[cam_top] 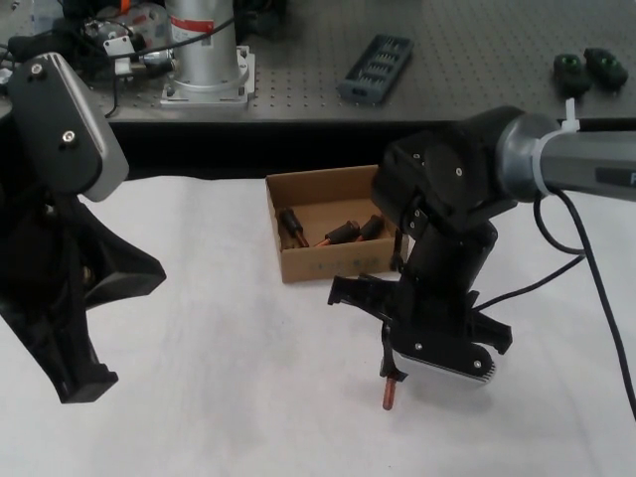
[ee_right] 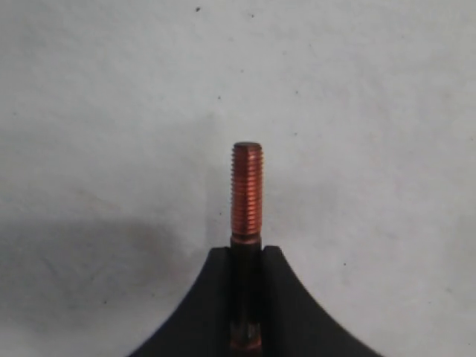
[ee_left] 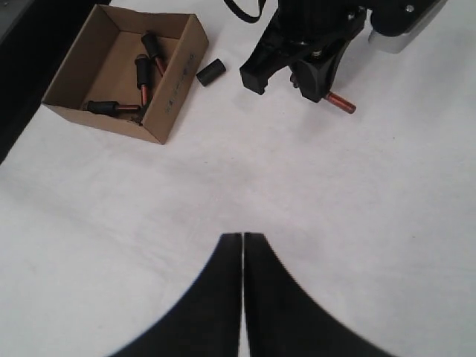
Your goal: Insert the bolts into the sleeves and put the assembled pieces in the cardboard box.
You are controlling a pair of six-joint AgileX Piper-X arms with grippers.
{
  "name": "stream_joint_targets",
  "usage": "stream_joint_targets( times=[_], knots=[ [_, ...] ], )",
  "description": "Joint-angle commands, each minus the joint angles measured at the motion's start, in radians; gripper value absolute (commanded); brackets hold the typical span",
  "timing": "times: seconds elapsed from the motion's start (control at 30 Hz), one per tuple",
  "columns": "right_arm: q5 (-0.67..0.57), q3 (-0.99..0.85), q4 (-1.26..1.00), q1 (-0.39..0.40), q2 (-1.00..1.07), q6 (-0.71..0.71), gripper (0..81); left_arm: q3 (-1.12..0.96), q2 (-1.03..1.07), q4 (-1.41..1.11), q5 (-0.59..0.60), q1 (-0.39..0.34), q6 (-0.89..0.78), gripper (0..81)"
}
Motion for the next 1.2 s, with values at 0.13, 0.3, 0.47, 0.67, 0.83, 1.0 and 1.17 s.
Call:
stream_joint_targets(
  times=[0.13,0.3,0.47,0.67,0.83,1.0,1.17],
  knots=[
    [-0.019,0.031,0.028,0.0,-0.021,-0.013,37.8,-0.002,-0.012,0.006,0.003,0.002,-0.013,0.6],
    [-0.017,0.031,0.039,0.0,-0.021,-0.011,37.6,-0.002,-0.012,0.006,0.003,0.002,-0.013,0.6],
    [-0.012,0.031,0.014,0.0,-0.021,0.259,37.6,-0.002,-0.012,0.007,0.003,0.002,-0.058,0.6],
    [-0.017,0.031,-0.046,0.0,-0.021,0.84,37.6,-0.002,-0.012,0.007,0.003,0.002,-0.195,0.6],
    [-0.021,0.031,-0.011,0.0,-0.021,1.503,37.6,-0.002,-0.012,0.028,0.003,0.002,-0.249,0.6],
    [-0.021,0.03,0.1,0.0,-0.021,2.21,37.6,-0.002,-0.012,0.028,0.003,0.002,-0.256,0.6],
    [-0.017,0.031,0.174,0.0,-0.021,2.721,37.6,-0.002,-0.012,0.028,0.003,0.002,-0.254,0.6]
  ],
)
